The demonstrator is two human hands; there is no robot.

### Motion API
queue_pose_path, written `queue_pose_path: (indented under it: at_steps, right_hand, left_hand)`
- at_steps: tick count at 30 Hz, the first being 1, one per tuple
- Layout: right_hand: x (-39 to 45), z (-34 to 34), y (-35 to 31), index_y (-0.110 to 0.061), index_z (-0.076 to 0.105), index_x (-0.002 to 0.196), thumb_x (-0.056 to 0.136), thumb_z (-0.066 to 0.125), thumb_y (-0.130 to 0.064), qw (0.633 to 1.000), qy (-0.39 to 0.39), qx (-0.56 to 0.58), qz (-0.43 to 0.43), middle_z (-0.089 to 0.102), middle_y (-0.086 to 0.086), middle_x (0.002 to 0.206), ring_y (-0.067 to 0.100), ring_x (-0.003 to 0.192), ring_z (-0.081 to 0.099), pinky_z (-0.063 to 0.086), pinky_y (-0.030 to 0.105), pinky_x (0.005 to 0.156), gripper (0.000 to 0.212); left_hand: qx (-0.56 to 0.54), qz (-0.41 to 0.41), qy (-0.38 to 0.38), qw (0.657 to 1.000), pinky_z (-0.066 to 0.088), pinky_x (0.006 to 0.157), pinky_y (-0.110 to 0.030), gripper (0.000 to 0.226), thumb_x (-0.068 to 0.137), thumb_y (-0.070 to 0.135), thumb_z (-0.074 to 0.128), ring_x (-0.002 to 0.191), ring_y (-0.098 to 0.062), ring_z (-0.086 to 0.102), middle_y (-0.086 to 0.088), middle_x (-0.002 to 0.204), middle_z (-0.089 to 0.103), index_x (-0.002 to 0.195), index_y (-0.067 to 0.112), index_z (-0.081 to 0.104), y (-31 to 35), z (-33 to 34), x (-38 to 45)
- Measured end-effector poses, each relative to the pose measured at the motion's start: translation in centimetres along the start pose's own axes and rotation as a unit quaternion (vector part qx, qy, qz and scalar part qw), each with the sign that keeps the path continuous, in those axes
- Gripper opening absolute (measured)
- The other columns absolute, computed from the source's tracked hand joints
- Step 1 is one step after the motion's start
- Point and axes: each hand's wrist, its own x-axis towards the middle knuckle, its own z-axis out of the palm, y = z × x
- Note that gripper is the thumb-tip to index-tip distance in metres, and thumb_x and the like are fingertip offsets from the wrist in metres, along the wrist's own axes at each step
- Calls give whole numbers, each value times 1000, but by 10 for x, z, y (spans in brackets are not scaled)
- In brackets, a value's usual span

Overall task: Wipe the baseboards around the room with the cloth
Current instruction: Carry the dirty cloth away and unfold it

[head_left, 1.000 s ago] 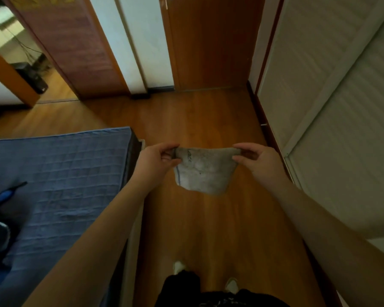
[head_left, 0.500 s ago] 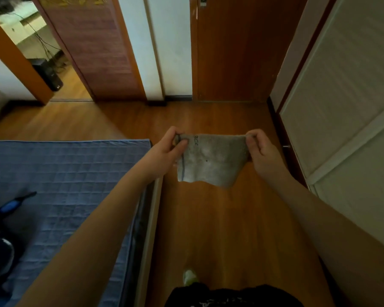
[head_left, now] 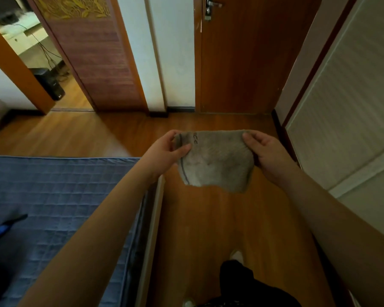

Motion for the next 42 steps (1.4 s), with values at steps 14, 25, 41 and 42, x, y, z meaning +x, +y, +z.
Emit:
queue_pose_path:
  at_steps: [14, 25, 41, 42]
  right_hand:
    - [154, -55, -20, -7, 54, 114, 100, 55, -20, 976, 35, 163, 140, 64, 18, 114, 23, 87, 74, 59, 27, 67, 19]
    - [247, -29, -24, -1, 56, 112, 99, 54, -13, 926, -4, 330, 181, 75, 18, 95, 28, 92, 74, 59, 31, 72, 19]
    - [432, 59, -43, -1, 56, 104, 99, 53, -9, 925, 46, 309, 215, 74, 22, 87, 29, 84, 75, 62, 33, 67, 10]
    - [442, 64, -41, 0, 57, 101, 99, 54, -9, 930, 49, 294, 213, 74, 21, 86, 28, 81, 75, 62, 33, 68, 9]
  left_hand:
    - [68, -5, 121, 990, 47, 64, -12, 12, 100, 40, 49, 76, 0, 62, 13, 85, 64, 96, 35, 60, -10, 111, 124]
    - [97, 69, 140, 983, 40, 103, -11, 102, 69, 34, 89, 133, 4, 42, 25, 143, 40, 147, 41, 23, -23, 98, 185]
    - [149, 113, 262, 947, 49, 76, -6, 24, 88, 30, 65, 94, 7, 62, 28, 97, 63, 109, 38, 56, -64, -76, 323]
    - [148, 111, 257, 948, 48, 73, -6, 20, 88, 29, 66, 91, 5, 63, 27, 96, 64, 105, 38, 59, -65, -88, 328]
